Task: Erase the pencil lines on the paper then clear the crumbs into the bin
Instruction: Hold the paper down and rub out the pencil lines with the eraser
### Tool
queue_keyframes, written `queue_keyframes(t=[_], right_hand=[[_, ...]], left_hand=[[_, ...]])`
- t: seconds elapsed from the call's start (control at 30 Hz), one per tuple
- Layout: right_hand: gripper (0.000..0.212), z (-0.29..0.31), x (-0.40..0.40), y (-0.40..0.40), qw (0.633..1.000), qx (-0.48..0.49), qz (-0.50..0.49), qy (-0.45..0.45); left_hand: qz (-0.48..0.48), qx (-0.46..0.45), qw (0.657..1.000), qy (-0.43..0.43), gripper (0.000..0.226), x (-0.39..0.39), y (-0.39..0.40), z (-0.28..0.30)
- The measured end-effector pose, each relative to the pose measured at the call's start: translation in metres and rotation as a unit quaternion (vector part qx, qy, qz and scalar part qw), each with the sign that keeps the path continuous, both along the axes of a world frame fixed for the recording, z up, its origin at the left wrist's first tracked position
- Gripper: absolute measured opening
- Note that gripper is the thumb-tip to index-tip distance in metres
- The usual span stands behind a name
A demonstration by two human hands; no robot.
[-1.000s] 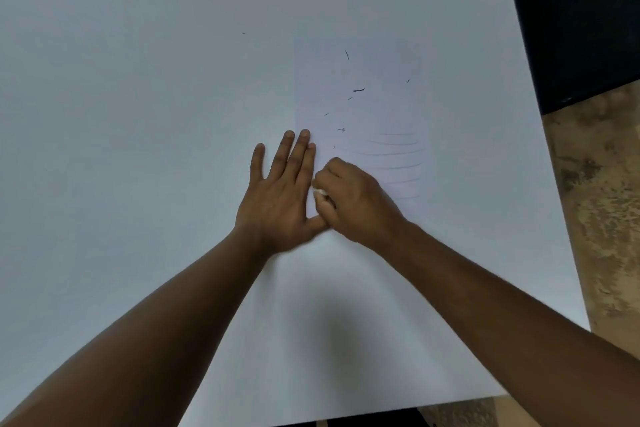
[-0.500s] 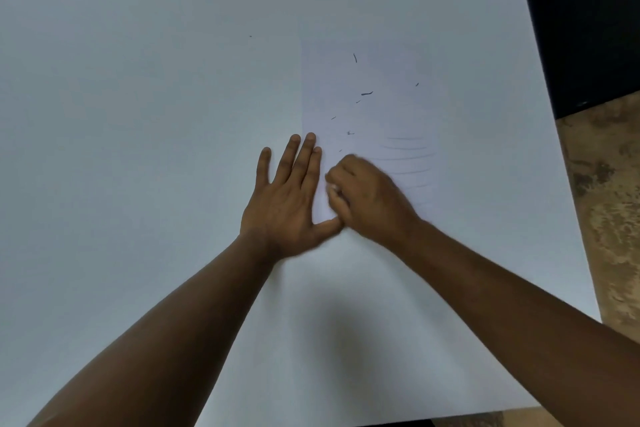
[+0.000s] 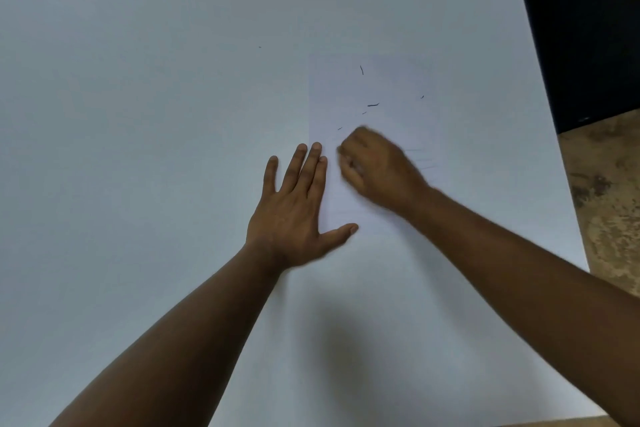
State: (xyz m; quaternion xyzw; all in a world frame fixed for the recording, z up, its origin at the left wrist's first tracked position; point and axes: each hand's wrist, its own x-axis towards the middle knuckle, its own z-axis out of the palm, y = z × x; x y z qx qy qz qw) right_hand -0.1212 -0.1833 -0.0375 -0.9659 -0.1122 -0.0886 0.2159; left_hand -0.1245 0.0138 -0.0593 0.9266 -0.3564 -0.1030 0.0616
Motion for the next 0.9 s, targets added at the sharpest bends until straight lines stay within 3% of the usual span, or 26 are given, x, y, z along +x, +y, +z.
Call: queue_keyframes(t=[0.13, 0.27, 0.37, 0.53, 0.7, 0.8, 0.9], right_hand=[[0.013, 0.007, 0.037, -0.042, 0.991, 0.018, -0.131, -0.006], [0.009, 0.022, 0.026, -0.046, 0.977, 0.108, -0.182, 0.035], [0.009, 0.020, 0.015, -0.016, 0.981, 0.130, -0.140, 0.021], [0.005, 0.001, 0.010, 0.018, 0.999, 0.024, 0.033, 0.014], [0.013, 0.002, 0.047, -0.018, 0.997, -0.046, -0.056, -0.022], [0.013, 0.010, 0.057, -0.041, 0.990, 0.019, -0.139, -0.026], [0.015, 0.016, 0.043, -0.030, 0.993, 0.064, -0.102, -0.003]], left_hand=[[0.004, 0.011, 1.000, 0.014, 0.109, 0.000, -0.001, 0.002], [0.004, 0.006, 1.000, 0.015, 0.109, 0.002, 0.000, 0.002], [0.003, -0.005, 1.000, 0.013, 0.108, 0.002, 0.000, 0.001], [-0.001, -0.006, 1.000, 0.014, 0.109, 0.002, 0.000, 0.000], [0.004, -0.007, 1.000, 0.011, 0.109, 0.000, 0.000, 0.003], [0.003, -0.008, 1.000, 0.011, 0.108, 0.001, 0.000, 0.004], [0.005, -0.006, 1.000, 0.011, 0.109, 0.001, 0.000, 0.003]])
